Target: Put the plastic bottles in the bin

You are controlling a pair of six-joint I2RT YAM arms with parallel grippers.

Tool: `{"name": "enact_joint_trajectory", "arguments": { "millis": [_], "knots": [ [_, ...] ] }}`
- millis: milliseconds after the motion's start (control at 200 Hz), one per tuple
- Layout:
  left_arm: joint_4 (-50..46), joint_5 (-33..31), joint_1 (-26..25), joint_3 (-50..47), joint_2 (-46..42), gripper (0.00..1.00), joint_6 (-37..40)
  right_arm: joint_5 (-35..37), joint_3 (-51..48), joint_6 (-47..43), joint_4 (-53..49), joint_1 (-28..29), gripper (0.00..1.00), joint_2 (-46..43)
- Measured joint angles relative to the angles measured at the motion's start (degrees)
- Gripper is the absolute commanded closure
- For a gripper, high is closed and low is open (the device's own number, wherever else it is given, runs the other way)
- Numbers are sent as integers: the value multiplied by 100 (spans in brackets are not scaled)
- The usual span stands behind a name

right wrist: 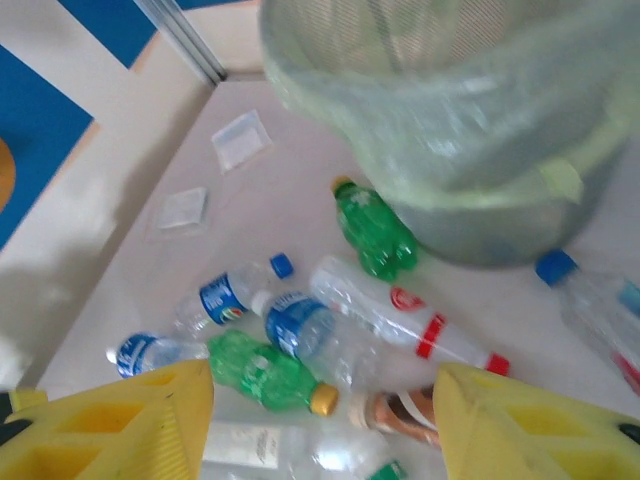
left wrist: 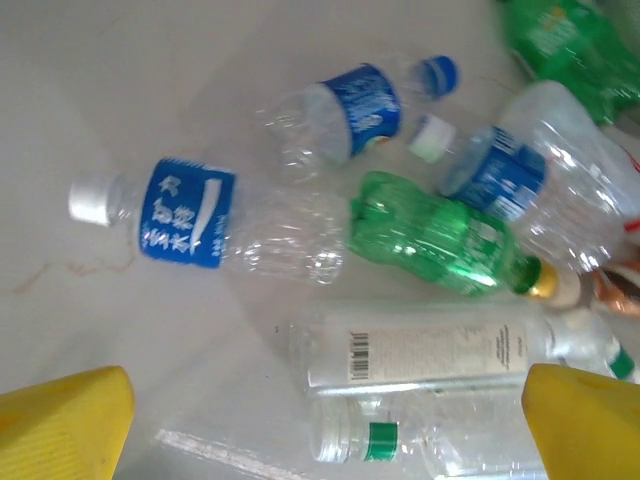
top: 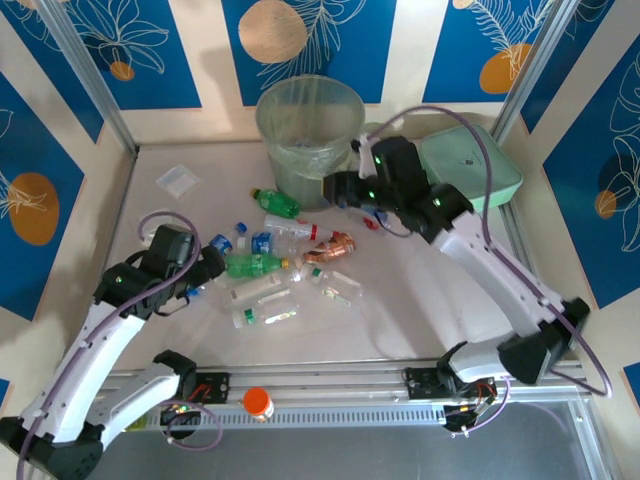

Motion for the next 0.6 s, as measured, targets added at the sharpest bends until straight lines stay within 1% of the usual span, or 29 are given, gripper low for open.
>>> {"name": "enact_joint_trajectory", "arguments": {
  "millis": [105, 265, 455, 600],
  "knots": [
    [9, 22, 463, -267, -11, 1, -540, 85, -925, 133, 219, 0, 40, -850],
    [11, 42, 1187, -645, 28, 1, -1425, 168, -1740, 345, 315, 0, 40, -1722],
    [330, 160, 1851, -1204, 273, 1, -2223, 188, -2361, 555, 326, 7, 40, -2323],
    [549, 299, 2162, -1502, 522, 1, -2728, 197, -2507, 616, 208, 17, 40, -2634]
  ]
}}
